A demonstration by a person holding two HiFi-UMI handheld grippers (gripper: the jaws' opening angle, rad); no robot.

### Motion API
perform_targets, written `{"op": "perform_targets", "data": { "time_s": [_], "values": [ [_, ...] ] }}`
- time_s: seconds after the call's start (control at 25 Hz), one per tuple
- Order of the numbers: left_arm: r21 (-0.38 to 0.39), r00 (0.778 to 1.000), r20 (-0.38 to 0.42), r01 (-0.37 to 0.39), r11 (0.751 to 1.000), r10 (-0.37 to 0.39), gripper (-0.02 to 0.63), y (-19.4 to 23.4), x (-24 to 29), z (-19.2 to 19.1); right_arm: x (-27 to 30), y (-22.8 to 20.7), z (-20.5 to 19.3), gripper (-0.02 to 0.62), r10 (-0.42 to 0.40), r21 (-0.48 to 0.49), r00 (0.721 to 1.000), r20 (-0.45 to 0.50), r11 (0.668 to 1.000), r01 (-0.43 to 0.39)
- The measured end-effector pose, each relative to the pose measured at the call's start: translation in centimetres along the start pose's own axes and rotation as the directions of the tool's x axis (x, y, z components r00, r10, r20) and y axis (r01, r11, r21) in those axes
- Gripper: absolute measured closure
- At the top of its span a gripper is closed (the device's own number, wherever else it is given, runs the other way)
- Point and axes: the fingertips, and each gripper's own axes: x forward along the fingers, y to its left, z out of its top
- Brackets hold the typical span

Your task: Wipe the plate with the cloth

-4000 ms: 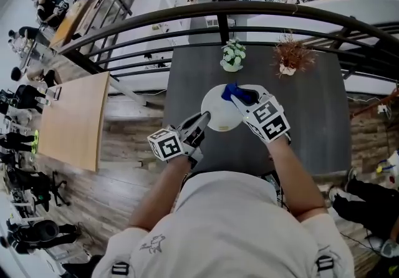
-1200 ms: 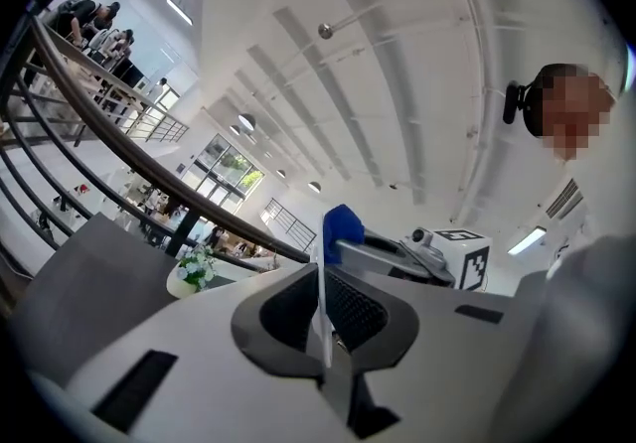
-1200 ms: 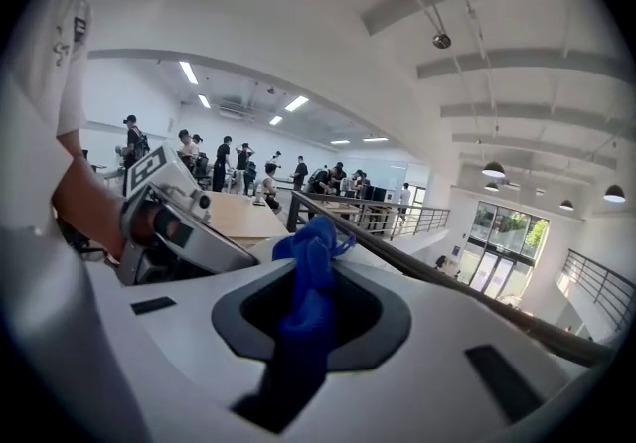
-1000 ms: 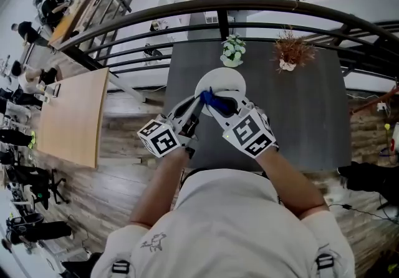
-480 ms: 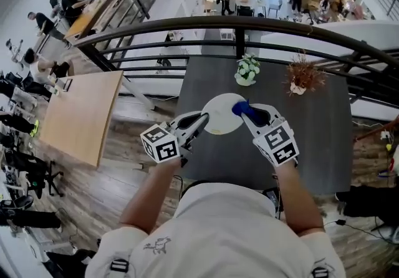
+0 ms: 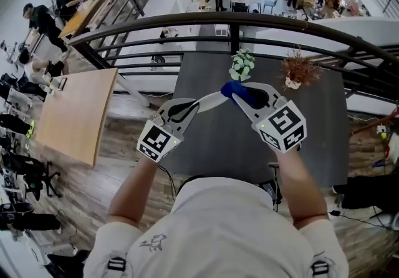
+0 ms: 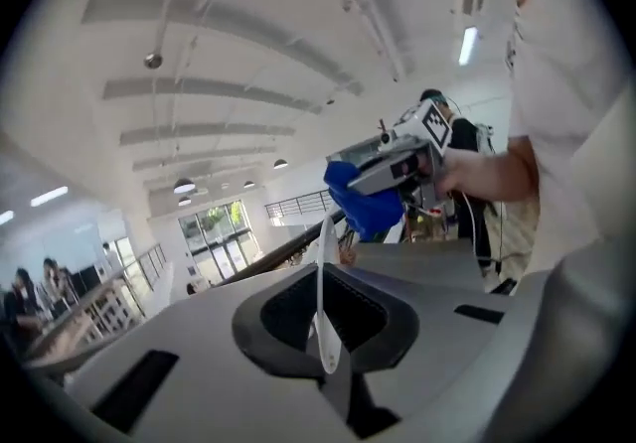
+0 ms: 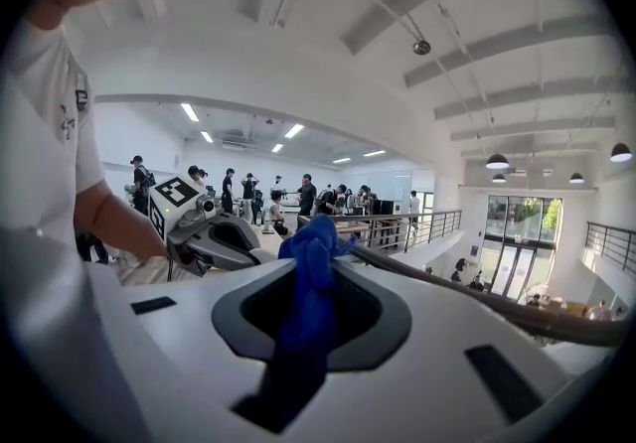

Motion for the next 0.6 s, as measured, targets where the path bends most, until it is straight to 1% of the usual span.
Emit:
{"op": "perform_targets", "data": {
  "time_s": [0.04, 0.12, 0.2, 0.28, 0.32, 0.36, 0.44, 0.48, 0.52, 0.6],
  "values": [
    [0.076, 1.000, -0.006, -0.017, 0.997, 0.018, 0.588, 0.3, -0.1, 0.4, 0.1, 0.0, 0.8, 0.528, 0.000, -0.034, 1.000, 0.004, 0.999, 0.000],
    [0.203, 0.999, -0.017, -0.039, 0.978, 0.043, 0.589, 0.8, -0.1, 1.2, 0.3, -0.1, 2.4, 0.528, 0.005, -0.104, 1.000, 0.014, 0.995, -0.003],
    [0.310, 0.998, -0.027, -0.046, 0.950, 0.057, 0.588, 1.0, 0.0, 1.7, 0.6, 0.4, 4.0, 0.528, 0.036, -0.128, 0.999, 0.036, 0.991, -0.031],
    [0.415, 0.997, -0.032, -0.053, 0.908, 0.073, 0.589, 1.0, 0.1, 2.2, 1.2, 1.3, 5.7, 0.528, 0.077, -0.145, 0.996, 0.050, 0.987, -0.069],
    [0.476, 0.996, -0.032, -0.056, 0.878, 0.081, 0.588, 0.8, 0.2, 2.5, 1.6, 1.9, 6.5, 0.528, 0.097, -0.156, 0.994, 0.052, 0.984, -0.088],
    [0.545, 0.996, -0.034, -0.054, 0.837, 0.087, 0.589, 0.5, 0.3, 2.9, 1.9, 2.4, 7.2, 0.528, 0.117, -0.166, 0.992, 0.053, 0.980, -0.107],
    [0.671, 0.996, -0.038, -0.037, 0.741, 0.085, 0.588, -0.5, 0.7, 3.5, 2.3, 3.5, 8.2, 0.528, 0.162, -0.181, 0.985, 0.053, 0.972, -0.150],
    [0.714, 0.996, -0.040, -0.026, 0.700, 0.078, 0.589, -1.1, 0.9, 3.7, 2.4, 4.2, 8.4, 0.528, 0.191, -0.187, 0.980, 0.053, 0.966, -0.178],
    [0.747, 0.997, -0.040, -0.017, 0.664, 0.071, 0.588, -1.7, 1.0, 3.9, 2.5, 4.9, 8.6, 0.528, 0.223, -0.188, 0.973, 0.055, 0.960, -0.210],
    [0.800, 0.998, -0.033, -0.009, 0.600, 0.060, 0.589, -2.6, 1.3, 4.2, 2.6, 6.0, 8.6, 0.528, 0.279, -0.178, 0.958, 0.062, 0.948, -0.265]
  ]
}}
